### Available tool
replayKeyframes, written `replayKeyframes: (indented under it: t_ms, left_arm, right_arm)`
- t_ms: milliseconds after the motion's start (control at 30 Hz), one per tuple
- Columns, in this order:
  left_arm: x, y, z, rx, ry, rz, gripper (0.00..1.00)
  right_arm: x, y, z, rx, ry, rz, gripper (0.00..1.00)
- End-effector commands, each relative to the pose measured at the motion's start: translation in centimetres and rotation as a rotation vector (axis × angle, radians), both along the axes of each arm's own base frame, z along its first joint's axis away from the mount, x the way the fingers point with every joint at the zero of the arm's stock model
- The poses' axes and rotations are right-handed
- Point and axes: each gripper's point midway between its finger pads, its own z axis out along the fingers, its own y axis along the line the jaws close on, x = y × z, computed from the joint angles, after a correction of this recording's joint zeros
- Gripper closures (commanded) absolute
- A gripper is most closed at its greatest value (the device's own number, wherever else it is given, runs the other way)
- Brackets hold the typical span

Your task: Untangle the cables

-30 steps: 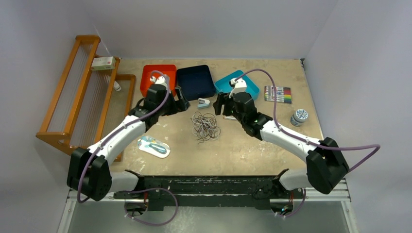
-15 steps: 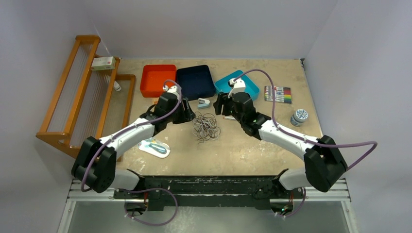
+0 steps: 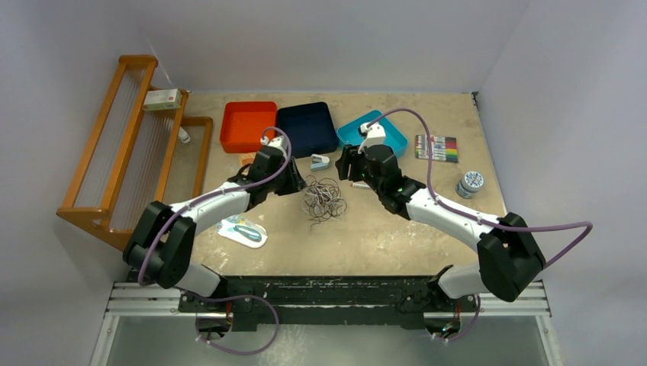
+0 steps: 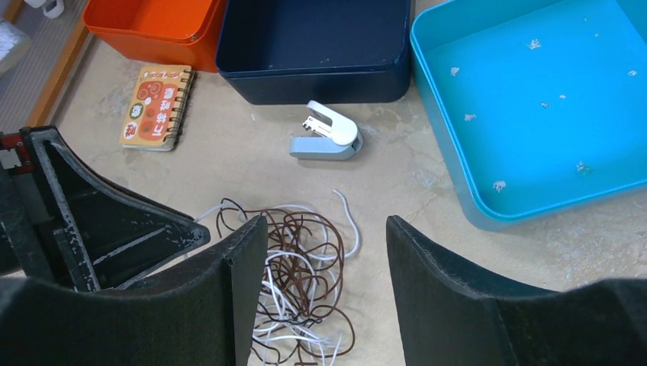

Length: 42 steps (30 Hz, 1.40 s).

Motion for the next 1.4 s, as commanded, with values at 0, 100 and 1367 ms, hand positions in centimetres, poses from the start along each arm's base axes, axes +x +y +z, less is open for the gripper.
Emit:
replayKeyframes:
  t_ms: [0, 100, 1367]
  left_arm:
    - [2.2, -1.3, 2.3, -0.050, -0.085, 0.007, 0.70]
    - [2.8, -1.5, 2.1, -0.042, -0.090, 0.010, 0.76]
    - [0.3, -1.7, 12.6, 0.131, -0.292, -0.380, 1.00]
  right_arm:
    - [0.6, -0.1, 2.0, 0.029, -0.064, -0.010, 0.39]
    - [0.7, -0.3, 2.2, 0.027, -0.073, -0.018, 0.36]
    - [-2.5, 1.8, 6.1, 0.240, -0.313, 0.192, 0.13]
